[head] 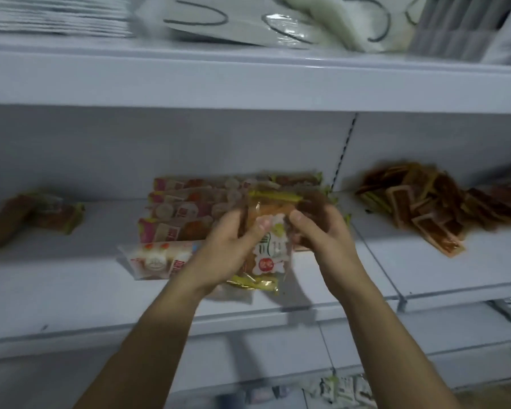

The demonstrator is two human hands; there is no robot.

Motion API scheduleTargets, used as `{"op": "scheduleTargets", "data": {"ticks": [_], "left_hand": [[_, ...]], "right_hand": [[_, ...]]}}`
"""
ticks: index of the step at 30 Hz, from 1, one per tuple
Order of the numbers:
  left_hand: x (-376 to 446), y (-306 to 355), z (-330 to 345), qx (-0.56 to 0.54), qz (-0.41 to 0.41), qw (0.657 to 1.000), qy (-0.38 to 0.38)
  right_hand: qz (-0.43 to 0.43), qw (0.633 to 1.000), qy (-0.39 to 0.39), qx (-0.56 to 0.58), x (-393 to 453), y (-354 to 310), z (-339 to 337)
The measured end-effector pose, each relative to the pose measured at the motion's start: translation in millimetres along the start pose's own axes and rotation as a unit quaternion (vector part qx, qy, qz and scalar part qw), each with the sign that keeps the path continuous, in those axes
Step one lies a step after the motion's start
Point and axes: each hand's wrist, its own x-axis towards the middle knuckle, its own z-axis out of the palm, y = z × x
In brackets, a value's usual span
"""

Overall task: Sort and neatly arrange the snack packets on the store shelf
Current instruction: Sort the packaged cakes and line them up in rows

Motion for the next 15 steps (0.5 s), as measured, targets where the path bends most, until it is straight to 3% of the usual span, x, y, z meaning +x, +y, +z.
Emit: {"op": "scheduleTargets", "data": {"ticks": [2,7,10,12,15], "left_hand": [[10.8,4.0,12.2,0.110,0.019,0.989,-0.096],[29.6,2.9,25.9,0.156,-0.047,0.977,-0.136],[39.8,10.0,22.7,0.252,-0.034,0.960,-0.114],[53.4,15.9,24.7,0.336,-0.003,0.938,-0.088],[79.2,14.3,36.3,0.378,0.008,0.921,-0.091]], "right_hand": [[-0.024,0.998,-0.040,-0.029,9.1,-7.4,-22.7],[-0.035,0.999,-0.004,-0.037,21.0,-2.2,-70.5],[0.011,1.000,0.020,-0.020,28.9,5.5,-101.7],[0.038,0.999,-0.004,-0.030,36.1,10.0,-121.6],[0.047,0.994,-0.061,-0.077,44.2,13.3,-144.1]]}}
